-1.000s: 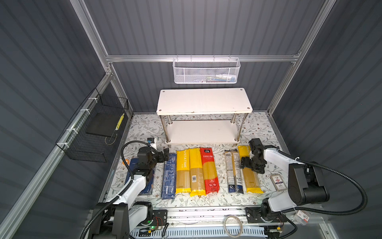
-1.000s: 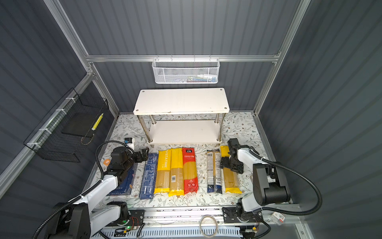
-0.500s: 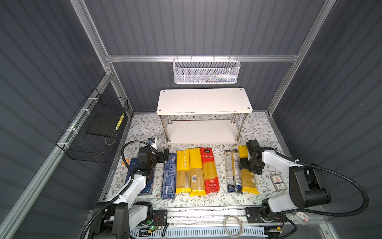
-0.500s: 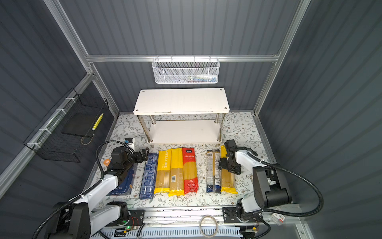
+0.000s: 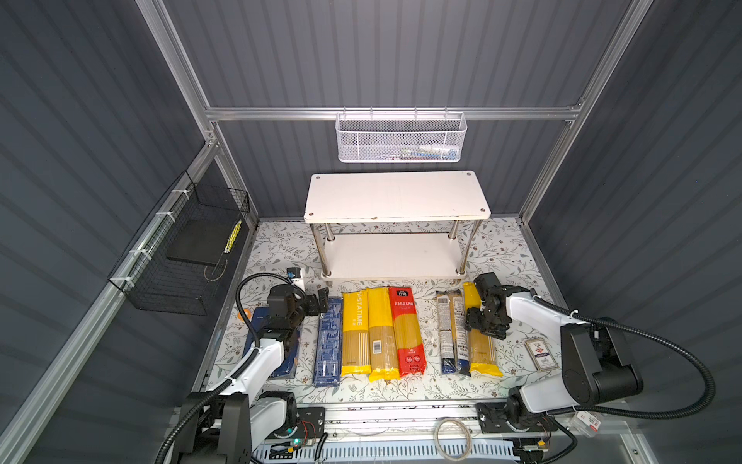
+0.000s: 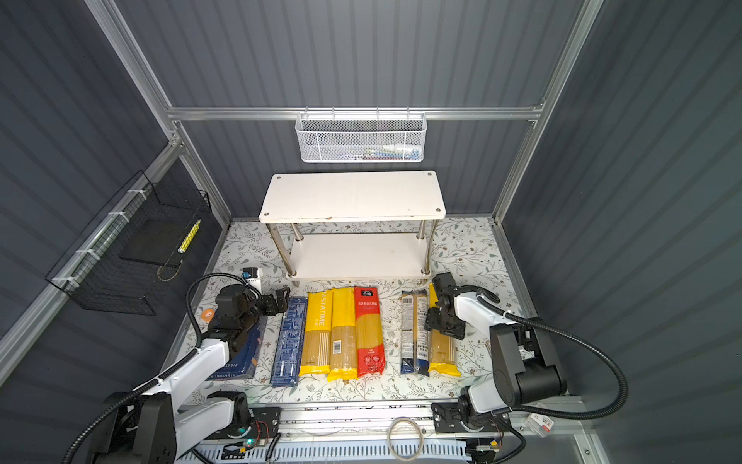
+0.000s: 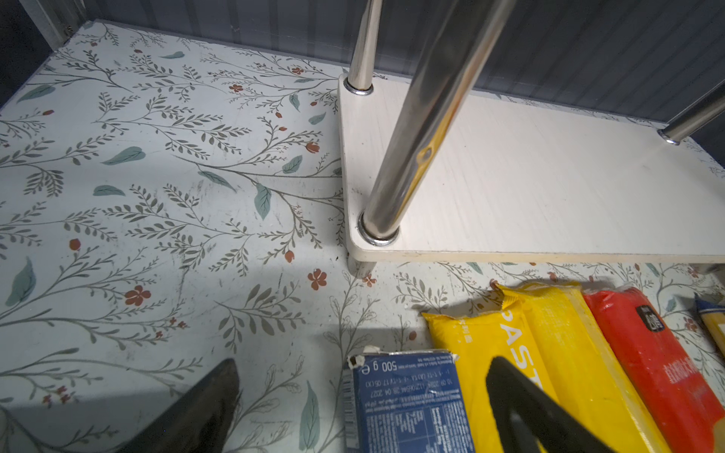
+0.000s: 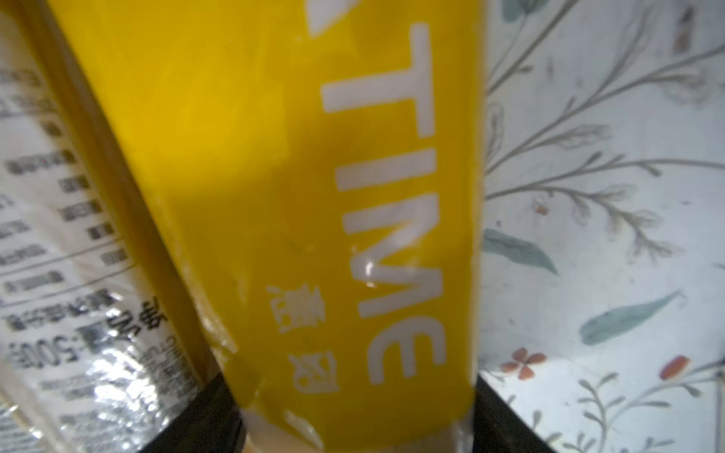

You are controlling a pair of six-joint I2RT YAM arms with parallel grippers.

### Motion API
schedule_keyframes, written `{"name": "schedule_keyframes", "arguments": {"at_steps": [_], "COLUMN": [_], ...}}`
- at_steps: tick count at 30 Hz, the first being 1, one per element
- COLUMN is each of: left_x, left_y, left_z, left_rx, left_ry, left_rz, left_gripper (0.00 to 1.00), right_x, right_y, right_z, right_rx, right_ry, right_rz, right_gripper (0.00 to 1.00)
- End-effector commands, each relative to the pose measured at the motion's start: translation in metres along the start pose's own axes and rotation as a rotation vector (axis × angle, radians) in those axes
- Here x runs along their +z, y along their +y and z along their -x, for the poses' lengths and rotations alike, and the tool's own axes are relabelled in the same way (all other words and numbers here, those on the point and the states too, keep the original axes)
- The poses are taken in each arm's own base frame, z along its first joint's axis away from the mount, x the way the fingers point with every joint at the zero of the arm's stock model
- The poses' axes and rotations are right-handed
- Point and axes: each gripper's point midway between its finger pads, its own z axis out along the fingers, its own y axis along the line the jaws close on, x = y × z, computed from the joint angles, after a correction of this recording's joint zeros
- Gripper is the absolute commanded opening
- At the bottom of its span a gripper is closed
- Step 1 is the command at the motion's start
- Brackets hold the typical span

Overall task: Arrange pasta packages on shelves
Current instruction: Pick up the pasta bag from the middle-right of the table.

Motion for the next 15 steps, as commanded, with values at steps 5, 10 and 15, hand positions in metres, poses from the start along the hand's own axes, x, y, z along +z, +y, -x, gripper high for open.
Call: {"name": "schedule_keyframes", "arguments": {"at_steps": [5,10,15], "left_x": [-0.0016,-0.0004,-0.0001], "left_y": [-0.0059,-0.0054,-0.0051], "left_z": [0.0103,0.0098,0.0099], "left_rx": [0.020,0.022,0.021], "left_ry": [-0.015,-0.010,-0.009], "left_rz": [-0.022,-0.019,-0.018], "left_gripper": [0.99,0.99,0.99], "right_x": [0.0072,0.0023,-0.0008], "right_y": [0.0049,0.0033,0.0049], "right_z": [-0.0209,-0.0200,-0.0183], "right_rx": [0.009,0.014,0.026], "right_ry": [0.061,0.037,0.006], "right_rz": [0.047,0.049,0.072], "right_gripper": [0.68,0.64,0.46]}}
